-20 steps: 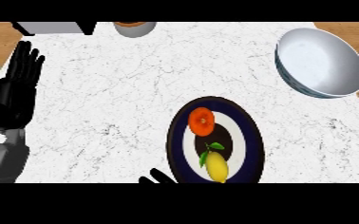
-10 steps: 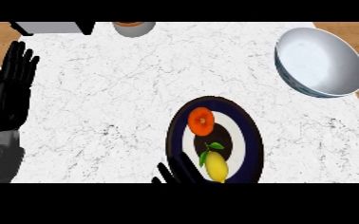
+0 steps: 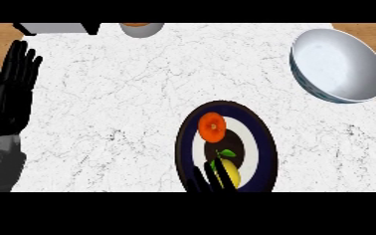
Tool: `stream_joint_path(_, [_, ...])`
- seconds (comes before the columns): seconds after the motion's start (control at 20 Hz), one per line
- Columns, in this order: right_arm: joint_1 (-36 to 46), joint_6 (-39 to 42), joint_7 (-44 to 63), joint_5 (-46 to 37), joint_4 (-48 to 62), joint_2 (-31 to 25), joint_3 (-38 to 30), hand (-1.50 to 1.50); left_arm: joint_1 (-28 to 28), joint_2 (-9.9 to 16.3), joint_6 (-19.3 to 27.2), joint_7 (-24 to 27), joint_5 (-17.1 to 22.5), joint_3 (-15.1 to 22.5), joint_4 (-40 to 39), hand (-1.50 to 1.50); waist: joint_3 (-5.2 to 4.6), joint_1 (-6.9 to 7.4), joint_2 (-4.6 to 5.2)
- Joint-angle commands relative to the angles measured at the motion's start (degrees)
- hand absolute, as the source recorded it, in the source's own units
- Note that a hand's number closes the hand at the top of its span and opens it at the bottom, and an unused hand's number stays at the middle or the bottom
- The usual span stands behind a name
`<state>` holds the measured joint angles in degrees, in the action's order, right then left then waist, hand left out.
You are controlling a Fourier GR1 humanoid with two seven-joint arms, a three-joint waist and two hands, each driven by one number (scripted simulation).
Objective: Pick the lemon from the plate and place it in the bowl
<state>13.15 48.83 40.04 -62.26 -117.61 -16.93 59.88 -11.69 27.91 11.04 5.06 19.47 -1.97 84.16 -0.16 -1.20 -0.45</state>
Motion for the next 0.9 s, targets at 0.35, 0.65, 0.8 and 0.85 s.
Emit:
stream_joint_path(0.35, [-6.8, 10.9, 5.1, 0.2, -9.8, 7.1, -0.2, -1.50, -0.6, -3.9, 1.8, -0.7, -3.6, 0.9, 1.8, 0.00, 0.14, 0.88, 0.31])
stream_joint_path(0.65, [-3.2, 2.9, -1.0, -1.6, 3.1, 8.9, -4.4, -1.50, -3.0, -2.8, -3.0, -0.6, -2.4, -3.1, -2.2, 0.00, 0.16, 1.19, 0.46])
stream_joint_path(0.8, [-3.5, 1.0, -3.1, -2.8, 2.4, 6.2, -6.2, -1.50, -1.4, -1.8, -5.3, -2.4, -2.5, -4.3, 0.0, 0.00, 0.17, 1.25, 0.42])
stream_joint_path(0.85, [-2.5, 5.8, -2.3, -1.6, 2.8, 9.0, -7.5, -1.50, -5.3, -4.3, -4.4, 0.1, -4.1, -3.5, -5.8, 0.00, 0.15, 1.01, 0.48])
